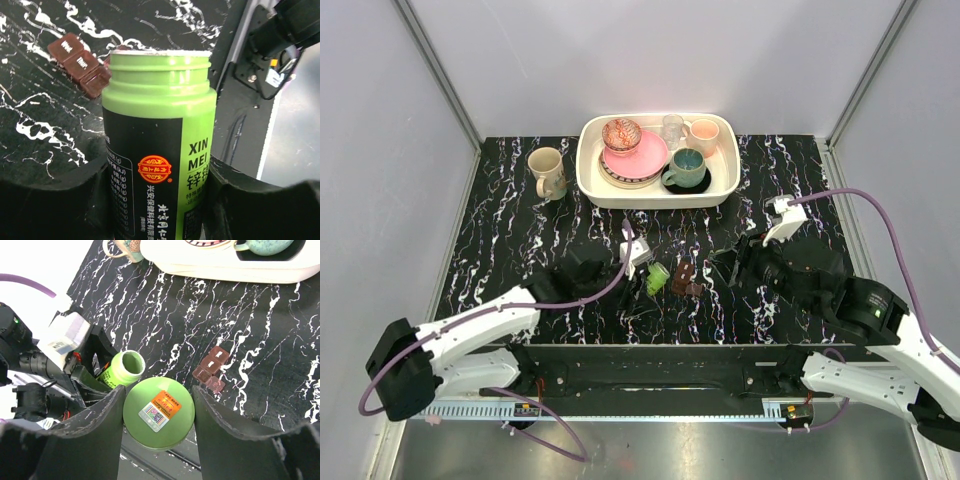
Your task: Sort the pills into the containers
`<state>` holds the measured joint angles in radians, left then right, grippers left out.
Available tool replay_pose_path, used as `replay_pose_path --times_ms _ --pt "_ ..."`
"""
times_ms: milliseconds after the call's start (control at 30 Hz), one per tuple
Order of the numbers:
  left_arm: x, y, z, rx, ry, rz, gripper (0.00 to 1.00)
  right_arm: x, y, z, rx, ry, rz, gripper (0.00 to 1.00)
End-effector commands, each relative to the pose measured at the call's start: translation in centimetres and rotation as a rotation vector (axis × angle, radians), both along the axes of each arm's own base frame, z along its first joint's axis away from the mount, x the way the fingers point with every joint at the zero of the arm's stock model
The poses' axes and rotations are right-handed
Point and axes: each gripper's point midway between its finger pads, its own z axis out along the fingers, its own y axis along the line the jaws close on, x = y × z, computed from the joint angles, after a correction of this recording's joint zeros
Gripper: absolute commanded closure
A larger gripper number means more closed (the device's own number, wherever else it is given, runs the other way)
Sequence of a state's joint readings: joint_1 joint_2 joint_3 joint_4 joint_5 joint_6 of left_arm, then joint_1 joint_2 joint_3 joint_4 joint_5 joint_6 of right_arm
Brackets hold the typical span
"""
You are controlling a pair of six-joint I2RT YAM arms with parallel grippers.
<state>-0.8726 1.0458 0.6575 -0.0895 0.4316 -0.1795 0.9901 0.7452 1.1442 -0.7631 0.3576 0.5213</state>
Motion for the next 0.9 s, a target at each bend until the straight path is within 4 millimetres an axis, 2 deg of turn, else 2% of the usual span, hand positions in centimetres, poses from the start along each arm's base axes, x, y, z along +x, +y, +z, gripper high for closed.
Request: replay_pose_path --times_ms 0,200,500,867 --pt "2.2 -1.1 -0.4 0.010 -0.078 0.033 1.00 0.6 -1.1 0.4 0.010 -0.012 -0.076 1.00" --pt "3.0 -1.9 -3.4 0.080 -0.047 0.018 1.00 0.6 -1.0 -0.1 -0.002 -0.024 -0.060 1.00" --pt "3.6 -3.3 -6.5 0.131 0.014 -0.011 1.00 0.7 -1.6 -0.7 0.007 -0.040 -0.080 1.00" --pt "4.5 -3.4 -8.9 0.246 0.044 -0.016 1.00 0.8 -1.6 -2.3 -0.033 -0.026 -0.081 1.00"
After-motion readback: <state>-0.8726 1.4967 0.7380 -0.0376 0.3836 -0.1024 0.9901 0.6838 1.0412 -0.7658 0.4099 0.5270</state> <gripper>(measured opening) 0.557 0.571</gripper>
